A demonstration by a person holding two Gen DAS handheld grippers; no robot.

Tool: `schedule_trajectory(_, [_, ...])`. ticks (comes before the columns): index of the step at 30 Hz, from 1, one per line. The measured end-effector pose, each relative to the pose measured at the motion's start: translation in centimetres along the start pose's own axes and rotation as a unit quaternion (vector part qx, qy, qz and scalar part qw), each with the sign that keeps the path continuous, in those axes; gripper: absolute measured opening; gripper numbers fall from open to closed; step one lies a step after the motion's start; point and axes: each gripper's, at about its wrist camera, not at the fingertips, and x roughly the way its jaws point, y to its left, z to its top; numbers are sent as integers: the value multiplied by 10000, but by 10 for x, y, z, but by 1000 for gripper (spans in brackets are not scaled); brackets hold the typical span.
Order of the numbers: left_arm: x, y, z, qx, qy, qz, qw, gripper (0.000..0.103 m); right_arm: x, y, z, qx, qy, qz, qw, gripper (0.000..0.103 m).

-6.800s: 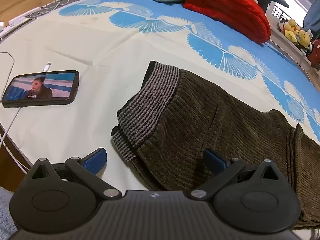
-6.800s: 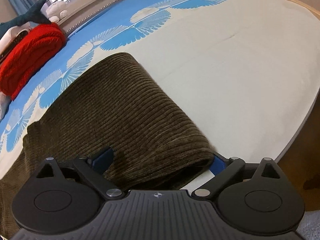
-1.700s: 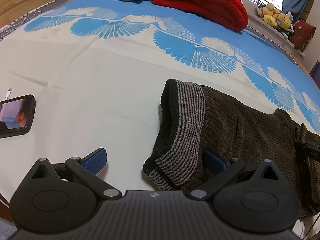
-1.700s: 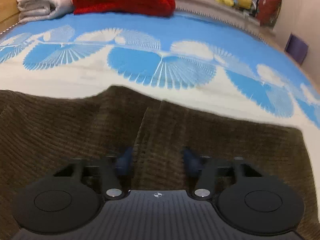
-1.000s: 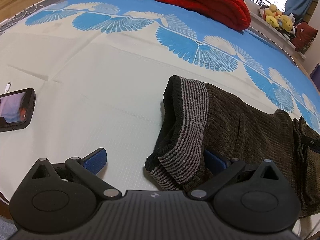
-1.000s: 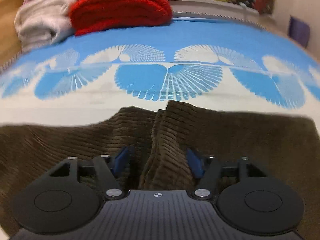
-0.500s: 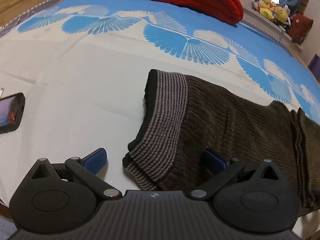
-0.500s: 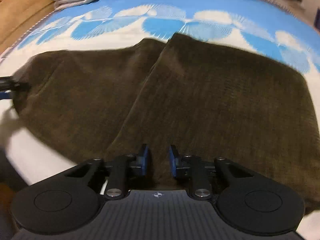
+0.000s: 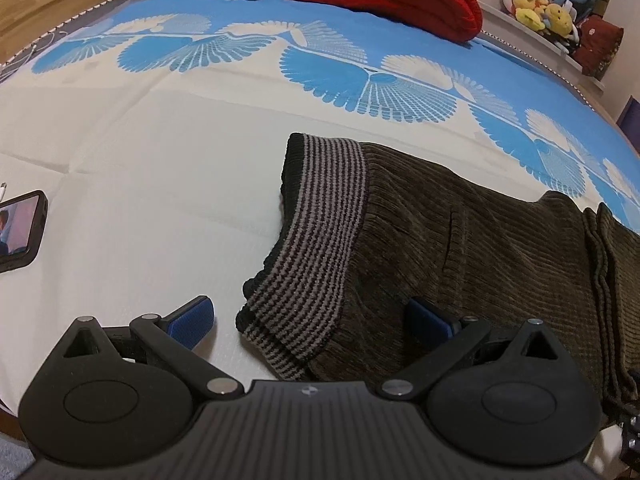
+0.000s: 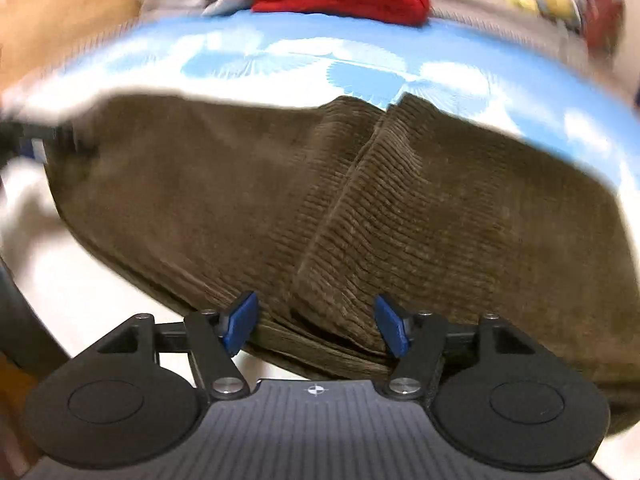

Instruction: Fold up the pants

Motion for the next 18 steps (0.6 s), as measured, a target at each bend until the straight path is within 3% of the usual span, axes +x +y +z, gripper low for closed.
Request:
schedule_trajectory(1, [0,1,0,-3,-2,-8,10000,103,0,6,-1,-258,-46,-134,9996,43])
schedule_trajectory(4, [-1,4,0,-54,-7,-13,10000,103,-7,3,6,-206,-22,97,9997,28])
schedule_trajectory(9, [0,4,-1,-68,22,7,10000,103,-24,-2,8,-327,-17,228,9992,24])
schedule_trajectory(14, [1,-2,1,-37,18,-16,10000,103,-10,1,1,-551,33,308,9980,32])
schedule_trajectory(18, [-1,-9,1,27,-98,-7,9999,103,-28,-9,2,-43,-126,333,9994,59])
